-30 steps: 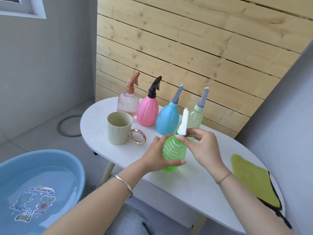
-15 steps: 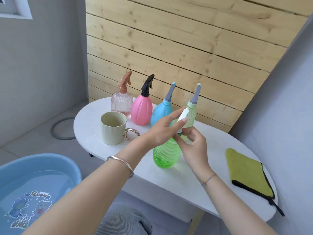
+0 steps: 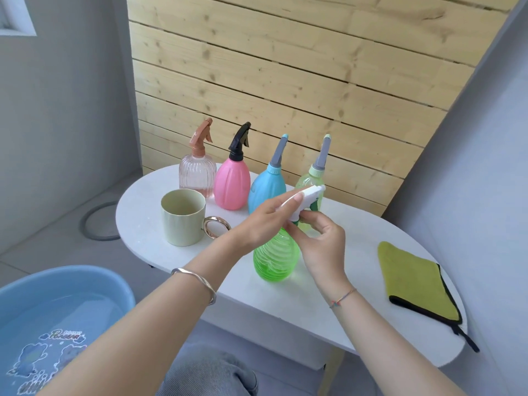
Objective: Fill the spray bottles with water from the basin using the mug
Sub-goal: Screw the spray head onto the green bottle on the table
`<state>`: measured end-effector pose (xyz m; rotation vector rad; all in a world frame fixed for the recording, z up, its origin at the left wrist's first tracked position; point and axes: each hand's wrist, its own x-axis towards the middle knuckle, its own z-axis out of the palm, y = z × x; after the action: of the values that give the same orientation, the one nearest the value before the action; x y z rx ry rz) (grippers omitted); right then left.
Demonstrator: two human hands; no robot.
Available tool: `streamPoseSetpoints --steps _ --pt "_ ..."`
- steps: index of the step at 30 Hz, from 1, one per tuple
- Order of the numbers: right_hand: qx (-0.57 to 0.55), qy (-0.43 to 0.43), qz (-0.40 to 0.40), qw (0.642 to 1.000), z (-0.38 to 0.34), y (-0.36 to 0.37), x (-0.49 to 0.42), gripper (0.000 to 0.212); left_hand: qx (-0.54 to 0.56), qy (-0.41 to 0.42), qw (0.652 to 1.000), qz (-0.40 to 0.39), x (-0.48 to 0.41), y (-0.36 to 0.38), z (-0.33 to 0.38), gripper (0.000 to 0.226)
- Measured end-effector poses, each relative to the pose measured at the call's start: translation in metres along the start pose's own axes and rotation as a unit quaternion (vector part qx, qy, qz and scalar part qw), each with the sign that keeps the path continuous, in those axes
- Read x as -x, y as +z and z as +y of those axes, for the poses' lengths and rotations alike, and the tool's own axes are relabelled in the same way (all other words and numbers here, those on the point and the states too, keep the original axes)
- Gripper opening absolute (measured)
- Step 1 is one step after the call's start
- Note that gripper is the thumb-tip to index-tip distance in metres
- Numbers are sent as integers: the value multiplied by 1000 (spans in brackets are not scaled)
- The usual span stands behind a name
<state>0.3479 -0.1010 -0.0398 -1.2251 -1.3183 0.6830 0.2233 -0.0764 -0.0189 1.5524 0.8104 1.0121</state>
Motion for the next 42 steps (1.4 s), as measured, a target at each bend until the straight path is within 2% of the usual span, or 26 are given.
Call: streamPoseSetpoints --steps 3,6,11,12,15,16,19,21,24,26,28,34,37,39,41,42 --pt "8 -13 29 999 0 4 3 19 -9 13 1000 15 4 -4 0 29" --pt "9 -20 34 999 1 5 4 24 -46 63 993 87 4 -13 -3 29" --pt "81 -45 -39 995 -3 -15 0 21 -43 73 991 108 -1 -21 -4 28" --pt "97 -61 -33 993 -3 -22 1 19 -43 75 990 108 -1 -21 -5 28" --pt "137 -124 35 982 0 -46 1 28 -45 79 991 100 -3 -22 -6 28" --pt "145 -128 29 981 -2 -50 0 28 -47 81 991 97 -3 -22 -6 28" --pt "110 -80 -72 988 -8 -53 -8 38 -48 90 991 89 -2 -22 -8 32" --pt "74 -68 -78 992 -11 -49 -10 34 -56 96 990 83 -1 -24 -11 38" --pt "57 -81 -25 995 -16 -41 -12 16 -116 92 986 75 1 -25 -9 41" --pt "60 -89 -9 994 -16 -39 -14 23 -197 103 972 80 5 -23 -3 45" --pt "74 -100 -4 992 -16 -38 -16 32 -231 110 962 94 10 -19 -1 48" --pt "107 -148 -8 983 -16 -39 -12 35 -170 98 976 94 16 -18 -11 51" --pt "122 -167 -41 977 -14 -42 -10 34 -120 102 983 92 21 -15 -14 53" --pt "59 -124 -76 988 -10 -46 -13 38 -111 99 985 90 22 -15 -16 53" --pt "-68 -24 -119 990 -5 -51 -23 49 -106 95 986 91 22 -17 -16 54" --pt "-98 18 -159 982 -2 -53 -29 50 -105 94 986 92 22 -17 -16 54"
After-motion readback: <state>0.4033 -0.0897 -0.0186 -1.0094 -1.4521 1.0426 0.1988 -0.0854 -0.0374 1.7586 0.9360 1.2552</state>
